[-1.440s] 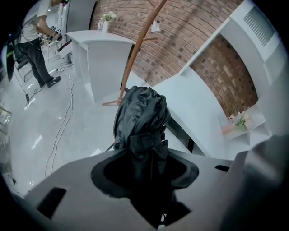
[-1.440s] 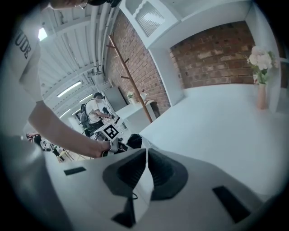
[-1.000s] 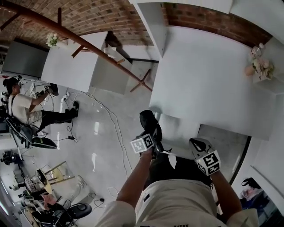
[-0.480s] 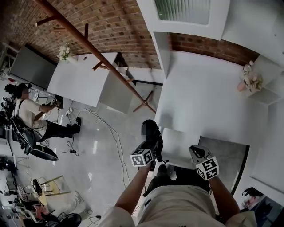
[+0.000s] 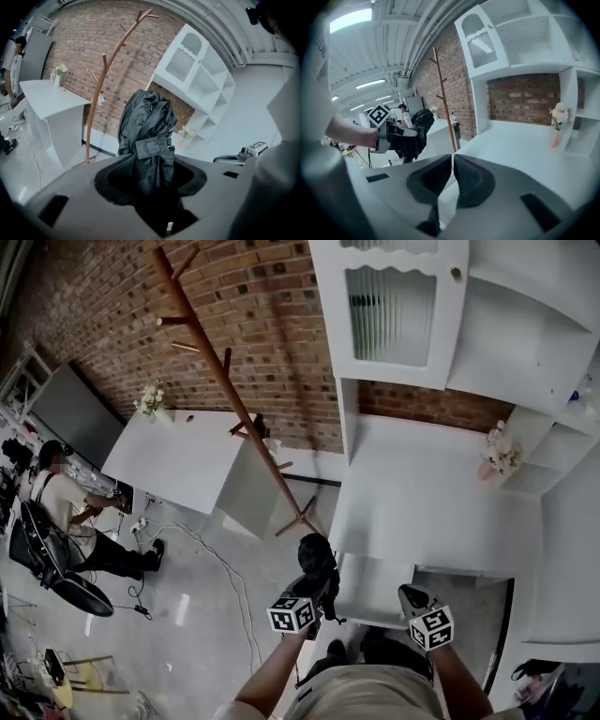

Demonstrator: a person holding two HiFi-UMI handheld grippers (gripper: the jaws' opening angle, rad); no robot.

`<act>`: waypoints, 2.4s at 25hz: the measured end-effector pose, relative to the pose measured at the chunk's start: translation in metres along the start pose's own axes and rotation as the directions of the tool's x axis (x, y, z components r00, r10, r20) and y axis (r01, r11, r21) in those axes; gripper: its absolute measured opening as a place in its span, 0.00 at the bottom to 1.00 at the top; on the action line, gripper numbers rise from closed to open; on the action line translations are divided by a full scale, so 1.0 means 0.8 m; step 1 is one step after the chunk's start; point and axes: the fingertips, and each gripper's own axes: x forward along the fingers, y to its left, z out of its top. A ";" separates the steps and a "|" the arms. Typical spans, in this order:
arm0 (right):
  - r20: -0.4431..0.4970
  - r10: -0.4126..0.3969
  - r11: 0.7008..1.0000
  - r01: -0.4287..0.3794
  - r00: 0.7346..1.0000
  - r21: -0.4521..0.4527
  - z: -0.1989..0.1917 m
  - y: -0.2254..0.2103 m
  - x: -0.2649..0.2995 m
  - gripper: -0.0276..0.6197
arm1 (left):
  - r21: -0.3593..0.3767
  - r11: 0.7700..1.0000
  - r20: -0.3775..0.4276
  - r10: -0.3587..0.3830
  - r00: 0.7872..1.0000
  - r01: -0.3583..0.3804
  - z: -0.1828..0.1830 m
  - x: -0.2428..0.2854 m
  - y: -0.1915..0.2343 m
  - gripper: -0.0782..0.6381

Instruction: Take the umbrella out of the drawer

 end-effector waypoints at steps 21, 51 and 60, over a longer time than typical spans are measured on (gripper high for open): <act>0.133 -0.287 0.957 0.276 0.949 0.091 0.052 0.052 -0.165 0.09 | 0.160 0.959 0.077 -0.246 0.966 0.232 0.064 -0.126 -0.068 0.40; 0.288 -0.294 0.956 0.283 0.911 0.080 0.106 -0.011 -0.319 0.09 | 0.290 0.935 0.267 -0.285 0.921 0.205 0.124 -0.209 -0.186 0.40; 0.357 -0.323 0.944 0.327 0.876 0.053 0.115 -0.024 -0.342 0.09 | 0.349 0.925 0.309 -0.262 0.914 0.147 0.124 -0.229 -0.200 0.40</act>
